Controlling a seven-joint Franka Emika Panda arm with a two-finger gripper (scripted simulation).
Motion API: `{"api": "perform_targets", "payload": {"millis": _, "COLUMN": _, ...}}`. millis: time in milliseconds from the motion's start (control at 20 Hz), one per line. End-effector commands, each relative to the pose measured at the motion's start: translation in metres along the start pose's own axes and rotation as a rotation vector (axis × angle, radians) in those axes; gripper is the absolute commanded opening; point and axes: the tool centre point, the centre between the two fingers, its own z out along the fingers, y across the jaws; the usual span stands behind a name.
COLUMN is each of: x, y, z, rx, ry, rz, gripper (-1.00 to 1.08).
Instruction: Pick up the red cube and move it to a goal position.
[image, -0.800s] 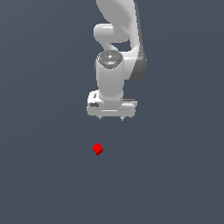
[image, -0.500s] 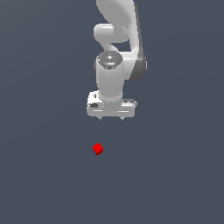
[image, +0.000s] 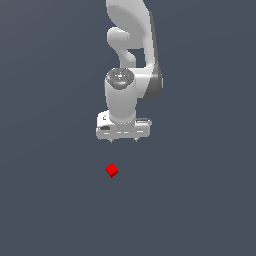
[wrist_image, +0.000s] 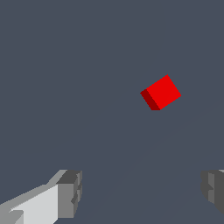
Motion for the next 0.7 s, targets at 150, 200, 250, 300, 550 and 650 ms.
{"api": "perform_targets", "payload": {"millis": 150, "x": 0.010, "y": 0.015, "z": 0.023, "rx": -0.001, "ry": 0.000, "rz": -0.104, "gripper": 1.00}}
{"api": "perform_targets", "payload": {"millis": 200, "x": 0.012, "y": 0.018, "z": 0.028, "rx": -0.001, "ry": 0.001, "rz": -0.128, "gripper": 1.00}}
{"api": "perform_targets", "payload": {"millis": 250, "x": 0.015, "y": 0.021, "z": 0.034, "rx": -0.001, "ry": 0.001, "rz": -0.152, "gripper": 1.00}}
{"api": "perform_targets", "payload": {"millis": 300, "x": 0.017, "y": 0.024, "z": 0.039, "rx": -0.002, "ry": 0.001, "rz": -0.176, "gripper": 1.00}}
{"api": "perform_targets", "payload": {"millis": 550, "x": 0.033, "y": 0.038, "z": 0.066, "rx": -0.003, "ry": 0.002, "rz": -0.300, "gripper": 1.00}}
{"api": "perform_targets", "payload": {"millis": 650, "x": 0.040, "y": 0.043, "z": 0.077, "rx": -0.004, "ry": 0.003, "rz": -0.351, "gripper": 1.00}}
